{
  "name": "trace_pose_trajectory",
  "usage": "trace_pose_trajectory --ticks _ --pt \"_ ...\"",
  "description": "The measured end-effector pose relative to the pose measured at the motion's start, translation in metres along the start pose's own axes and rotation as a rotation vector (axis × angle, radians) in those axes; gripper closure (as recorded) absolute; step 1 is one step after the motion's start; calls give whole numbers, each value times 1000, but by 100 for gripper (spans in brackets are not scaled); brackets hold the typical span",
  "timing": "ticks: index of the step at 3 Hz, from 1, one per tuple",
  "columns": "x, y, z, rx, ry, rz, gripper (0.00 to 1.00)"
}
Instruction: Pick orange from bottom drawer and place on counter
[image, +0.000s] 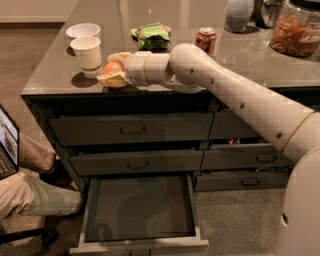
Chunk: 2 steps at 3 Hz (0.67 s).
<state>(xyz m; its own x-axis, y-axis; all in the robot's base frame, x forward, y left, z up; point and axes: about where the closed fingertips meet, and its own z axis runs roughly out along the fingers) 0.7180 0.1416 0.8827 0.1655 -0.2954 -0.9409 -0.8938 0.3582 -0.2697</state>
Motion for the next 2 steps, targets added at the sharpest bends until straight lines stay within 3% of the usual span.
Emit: trace_pose_trajectory --ticks 2 --pt "18 -69 -33 129 -55 13 100"
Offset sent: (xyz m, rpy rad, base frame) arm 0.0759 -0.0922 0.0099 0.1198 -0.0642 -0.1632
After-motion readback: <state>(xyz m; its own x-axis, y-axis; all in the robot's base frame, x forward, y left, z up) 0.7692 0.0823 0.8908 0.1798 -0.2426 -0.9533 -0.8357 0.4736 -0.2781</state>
